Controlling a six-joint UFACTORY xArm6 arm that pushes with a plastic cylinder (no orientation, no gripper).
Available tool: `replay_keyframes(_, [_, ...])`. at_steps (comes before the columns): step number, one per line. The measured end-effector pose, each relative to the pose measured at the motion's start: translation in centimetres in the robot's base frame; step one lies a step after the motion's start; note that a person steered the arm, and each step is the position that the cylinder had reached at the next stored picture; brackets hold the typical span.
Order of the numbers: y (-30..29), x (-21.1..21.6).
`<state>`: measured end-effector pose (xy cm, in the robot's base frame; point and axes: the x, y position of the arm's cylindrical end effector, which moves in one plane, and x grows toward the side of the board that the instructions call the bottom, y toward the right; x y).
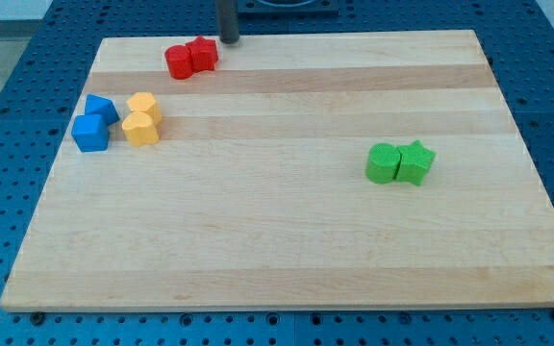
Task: Separate the red star from the red circle
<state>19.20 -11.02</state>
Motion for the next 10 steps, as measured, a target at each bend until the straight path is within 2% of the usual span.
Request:
replay_keyframes(2, [-4.6,0.0])
replay_keyframes(3, [-4.6,0.1])
replay_keyframes(4, [-4.5,1.2])
replay_keyframes(8, [2.3,5.6])
replay_keyframes(10, [1.8,4.6])
